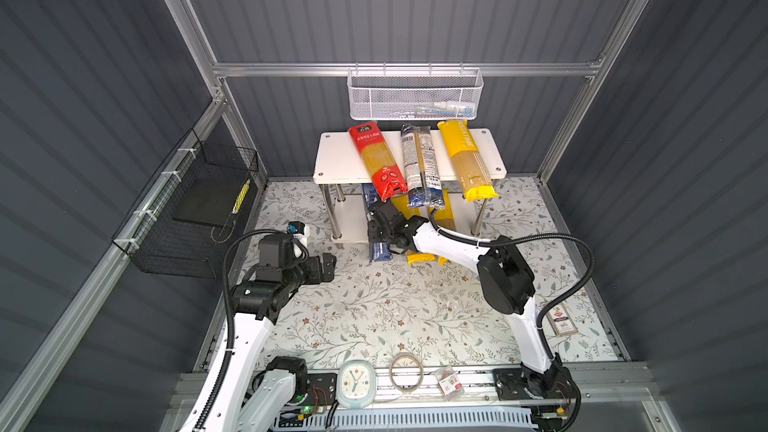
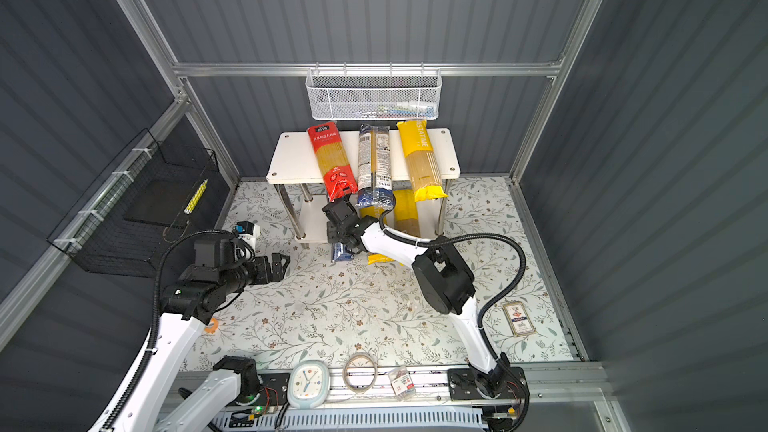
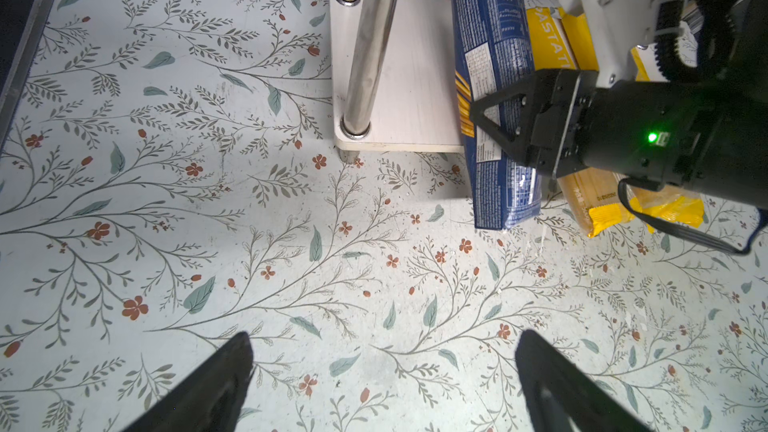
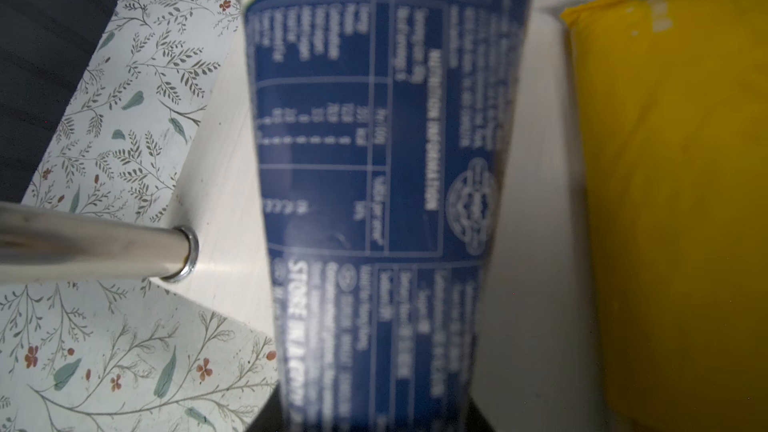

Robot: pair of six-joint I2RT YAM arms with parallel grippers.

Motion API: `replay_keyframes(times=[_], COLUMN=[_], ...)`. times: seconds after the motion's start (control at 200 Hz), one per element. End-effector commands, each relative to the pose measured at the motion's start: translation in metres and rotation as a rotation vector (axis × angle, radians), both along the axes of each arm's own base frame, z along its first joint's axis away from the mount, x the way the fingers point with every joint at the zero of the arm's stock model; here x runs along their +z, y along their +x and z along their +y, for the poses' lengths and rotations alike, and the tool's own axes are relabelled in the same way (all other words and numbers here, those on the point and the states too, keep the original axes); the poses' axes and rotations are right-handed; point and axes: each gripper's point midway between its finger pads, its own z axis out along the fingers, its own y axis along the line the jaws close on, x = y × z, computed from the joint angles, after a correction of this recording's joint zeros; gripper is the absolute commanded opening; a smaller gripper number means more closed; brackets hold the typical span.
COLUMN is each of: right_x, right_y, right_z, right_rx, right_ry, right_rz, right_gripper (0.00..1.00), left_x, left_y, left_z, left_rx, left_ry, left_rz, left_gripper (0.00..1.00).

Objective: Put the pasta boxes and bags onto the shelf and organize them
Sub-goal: 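Push the blue box onto the lower shelf beside the yellow bags, then open the right gripper and draw it back from the blue box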

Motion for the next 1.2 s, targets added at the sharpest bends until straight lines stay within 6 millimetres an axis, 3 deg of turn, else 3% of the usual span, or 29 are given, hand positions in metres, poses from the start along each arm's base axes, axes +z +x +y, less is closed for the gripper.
replay_keyframes(times=[0.0,0.105,0.355,0.46,0.68,0.86,0.97,1.071,1.196], right_x=[0.062,0.054,0.050,0.053,0.047,0.051,0.056,0.062,0.069], right_y=[0.027,0.031,0.027,0.020,-0.029,-0.076,-0.103,-0.122,-0.138], right_z=[0.016,0.017,0.022,0.023,0.026,0.017,0.004,-0.021,-0.078], right_rx=[-0.019,-0.019,0.003,0.018,0.103,0.165,0.190,0.176,0.120], right_ry=[0.149,0.143,0.168,0.168,0.124,0.085,0.059,0.052,-0.027], right_rz=[-0.136,-0.115,-0.093,-0.085,-0.062,-0.105,-0.128,-0.151,-0.169], right_gripper=[0.47,0.61,0.63,0.71,0.81,0.82,0.84,0.84,0.84], left_x=[-0.007,-0.007,-0.006,-0.006,-0.004,-0.004,-0.004,-0.004,0.002], left_y=[-0.003,-0.003,-0.004,-0.003,-0.003,-0.003,-0.002,0.001,0.009], left_z=[0.000,0.000,0.002,0.002,0.004,0.005,0.006,0.010,0.013], left_rx=[-0.011,-0.008,-0.003,-0.001,0.009,0.013,0.020,0.054,0.111], left_ry=[0.003,0.006,0.009,0.011,0.018,0.020,0.021,0.026,0.000], left_rz=[0.022,0.022,0.017,0.016,0.009,0.008,0.008,0.014,0.009], left_gripper=[1.00,1.00,1.00,1.00,1.00,1.00,1.00,1.00,1.00])
